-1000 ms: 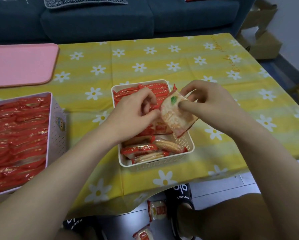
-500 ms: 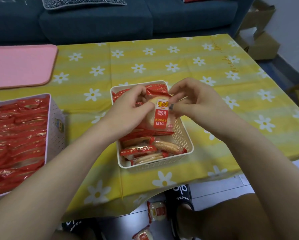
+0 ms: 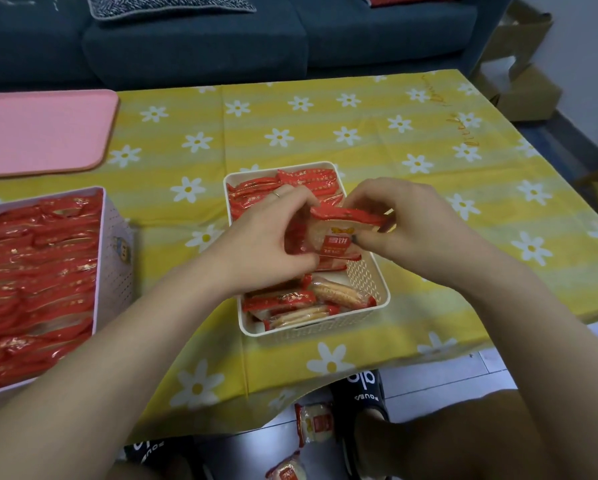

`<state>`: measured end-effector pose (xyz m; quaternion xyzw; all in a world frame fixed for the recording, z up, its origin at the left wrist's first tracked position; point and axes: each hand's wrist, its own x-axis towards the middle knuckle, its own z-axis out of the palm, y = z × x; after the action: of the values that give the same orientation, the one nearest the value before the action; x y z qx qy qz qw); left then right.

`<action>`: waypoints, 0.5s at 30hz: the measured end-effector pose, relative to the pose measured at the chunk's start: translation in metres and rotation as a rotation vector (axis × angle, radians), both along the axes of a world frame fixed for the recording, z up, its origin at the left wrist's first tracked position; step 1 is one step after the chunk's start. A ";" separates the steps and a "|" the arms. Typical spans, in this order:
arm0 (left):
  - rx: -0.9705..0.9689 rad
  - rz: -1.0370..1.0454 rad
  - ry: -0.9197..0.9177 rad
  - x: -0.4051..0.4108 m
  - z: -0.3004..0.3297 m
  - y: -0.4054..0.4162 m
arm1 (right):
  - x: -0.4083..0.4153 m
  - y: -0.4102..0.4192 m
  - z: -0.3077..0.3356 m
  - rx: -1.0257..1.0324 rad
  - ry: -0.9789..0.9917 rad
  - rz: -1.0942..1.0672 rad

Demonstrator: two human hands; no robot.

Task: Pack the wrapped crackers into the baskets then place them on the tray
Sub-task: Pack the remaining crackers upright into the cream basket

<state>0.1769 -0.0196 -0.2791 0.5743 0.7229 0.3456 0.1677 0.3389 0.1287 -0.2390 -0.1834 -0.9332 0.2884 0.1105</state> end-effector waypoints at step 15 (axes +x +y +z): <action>-0.242 -0.068 0.353 -0.018 -0.004 -0.016 | 0.001 -0.003 0.000 0.231 -0.056 0.108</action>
<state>0.1593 -0.0360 -0.2836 0.6256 0.7576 0.1445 0.1180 0.3403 0.1258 -0.2395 -0.1269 -0.9715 0.1791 0.0890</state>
